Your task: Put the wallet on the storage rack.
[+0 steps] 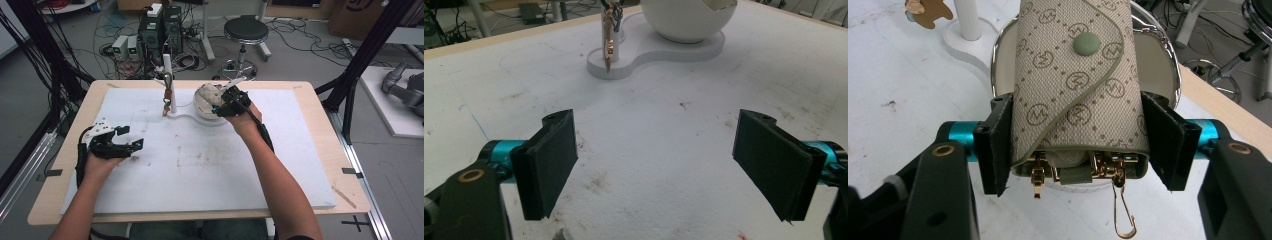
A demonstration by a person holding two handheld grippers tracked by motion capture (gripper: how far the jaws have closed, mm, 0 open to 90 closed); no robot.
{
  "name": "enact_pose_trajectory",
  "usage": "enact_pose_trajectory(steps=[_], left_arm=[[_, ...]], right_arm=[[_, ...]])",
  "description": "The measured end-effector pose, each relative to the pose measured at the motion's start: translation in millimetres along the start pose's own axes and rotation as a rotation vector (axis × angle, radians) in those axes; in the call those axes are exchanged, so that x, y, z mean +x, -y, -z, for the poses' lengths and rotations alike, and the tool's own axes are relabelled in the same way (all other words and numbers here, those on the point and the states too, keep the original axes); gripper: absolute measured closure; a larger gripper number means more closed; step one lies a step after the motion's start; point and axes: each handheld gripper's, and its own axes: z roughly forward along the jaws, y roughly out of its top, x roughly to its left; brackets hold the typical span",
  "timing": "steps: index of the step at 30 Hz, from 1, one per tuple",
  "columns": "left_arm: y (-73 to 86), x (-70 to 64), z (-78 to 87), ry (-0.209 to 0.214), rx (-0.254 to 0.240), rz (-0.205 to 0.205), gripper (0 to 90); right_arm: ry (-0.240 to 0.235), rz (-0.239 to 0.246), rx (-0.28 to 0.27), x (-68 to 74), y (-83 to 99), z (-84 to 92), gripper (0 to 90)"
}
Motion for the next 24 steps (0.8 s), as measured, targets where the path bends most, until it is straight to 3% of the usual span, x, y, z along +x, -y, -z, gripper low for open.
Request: enact_pose_trajectory(steps=[9,17,24], left_arm=[[0.2,-0.4,-0.8,0.001,0.007,-0.001,17.9],[0.2,0.0,-0.3,0.001,0.003,-0.001,17.8],[0.2,0.5,0.0,0.001,0.002,0.002,17.8]], right_arm=[[-0.012,0.036,0.016,5.8,-0.9,-1.9,36.6],[-0.007,0.044,0.058,7.1,0.6,-9.4,36.3],[0.005,0.028,0.058,4.5,1.3,-12.5,35.8]])
